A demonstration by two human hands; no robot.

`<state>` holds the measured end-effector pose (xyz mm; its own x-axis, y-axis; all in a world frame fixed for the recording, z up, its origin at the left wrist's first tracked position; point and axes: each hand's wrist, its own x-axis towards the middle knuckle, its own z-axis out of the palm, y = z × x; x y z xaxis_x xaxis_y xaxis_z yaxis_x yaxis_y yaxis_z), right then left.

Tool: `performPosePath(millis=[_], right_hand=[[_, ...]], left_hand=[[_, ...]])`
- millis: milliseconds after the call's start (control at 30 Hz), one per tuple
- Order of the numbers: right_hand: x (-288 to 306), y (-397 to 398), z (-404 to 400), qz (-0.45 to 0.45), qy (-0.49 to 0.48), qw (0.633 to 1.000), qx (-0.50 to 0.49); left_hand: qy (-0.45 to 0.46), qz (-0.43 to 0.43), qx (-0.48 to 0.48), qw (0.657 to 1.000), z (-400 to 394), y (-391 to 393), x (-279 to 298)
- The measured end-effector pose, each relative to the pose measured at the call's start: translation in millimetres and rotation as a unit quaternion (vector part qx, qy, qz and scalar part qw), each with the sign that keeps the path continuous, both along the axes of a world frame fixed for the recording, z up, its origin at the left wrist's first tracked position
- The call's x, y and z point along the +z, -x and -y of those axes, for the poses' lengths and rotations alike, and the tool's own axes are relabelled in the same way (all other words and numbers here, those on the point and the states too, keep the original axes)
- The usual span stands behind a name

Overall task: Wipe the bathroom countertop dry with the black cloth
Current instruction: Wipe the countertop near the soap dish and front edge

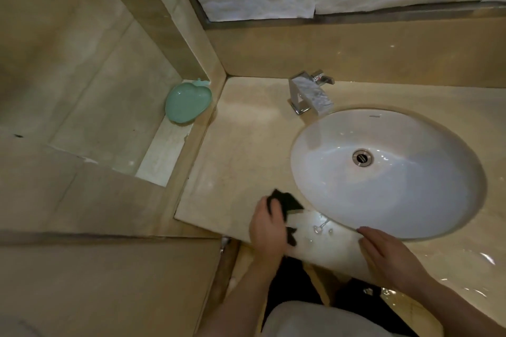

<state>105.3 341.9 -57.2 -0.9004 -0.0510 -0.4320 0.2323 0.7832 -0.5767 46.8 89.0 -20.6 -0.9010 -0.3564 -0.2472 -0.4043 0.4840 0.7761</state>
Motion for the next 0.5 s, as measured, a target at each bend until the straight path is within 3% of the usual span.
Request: performPosePath(millis=[167,233,300,400,500], right_hand=[[-2.8,-3.4,-4.9,-0.008,-0.012,0.999,0.04],[0.2,-3.8,-3.0,-0.01,-0.018,0.999,0.029],[0.4,-5.8,0.6,-0.014,-0.029,0.999,0.024],[1.5,-5.5,6.6,-0.006,-0.036,0.999,0.002],[2.2,-3.0,14.2,-0.009,-0.043,0.999,-0.024]], left_hand=[[-0.059,0.04,0.201,0.977,88.7,-7.7,7.5],[-0.106,0.058,0.227,0.966,118.8,3.1,3.9],[-0.105,0.096,0.192,0.971,145.7,17.2,-2.7],[0.025,0.147,0.011,0.989,172.7,29.6,-16.1],[0.277,0.123,-0.129,0.944,190.5,30.5,-37.7]])
